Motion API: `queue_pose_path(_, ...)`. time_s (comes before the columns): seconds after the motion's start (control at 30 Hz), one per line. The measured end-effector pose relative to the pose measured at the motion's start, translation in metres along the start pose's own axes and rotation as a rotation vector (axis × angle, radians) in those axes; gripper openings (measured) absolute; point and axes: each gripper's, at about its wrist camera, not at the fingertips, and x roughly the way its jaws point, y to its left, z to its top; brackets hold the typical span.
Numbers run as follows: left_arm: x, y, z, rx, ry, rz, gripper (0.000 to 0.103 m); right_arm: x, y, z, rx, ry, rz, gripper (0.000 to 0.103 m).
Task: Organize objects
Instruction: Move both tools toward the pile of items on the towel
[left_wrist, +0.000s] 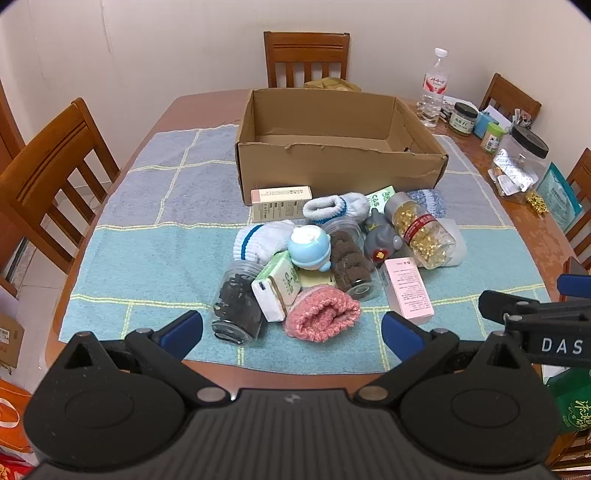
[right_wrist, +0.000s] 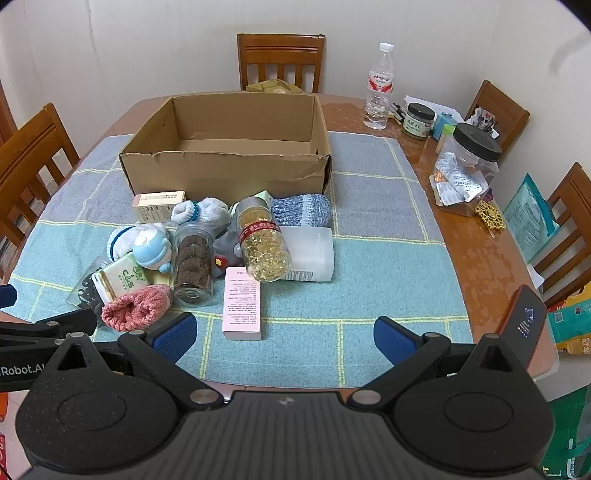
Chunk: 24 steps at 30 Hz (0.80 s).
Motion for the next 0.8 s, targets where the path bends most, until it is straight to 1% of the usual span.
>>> queue_pose_path(0.4, 0.017, 0.009, -0.011, 0.030, 0.009, -0.008, 0.102, 0.010, 0.009, -0.009, -0.025, -0.026, 0.016, 0.103)
queue_pose_path(0.67, 0.033, 0.027, -0.022, 0.030, 0.006, -0.053, 0.102, 0.023, 0.020, -0.018, -0.073, -0.057, 0.050, 0.103)
queue_pose_path(0.8, 0.040, 0.034, -0.025, 0.043, 0.012, -0.052, 0.102, 0.030, 0.024, -0.021, -0.085, -0.062, 0.064, 0.103)
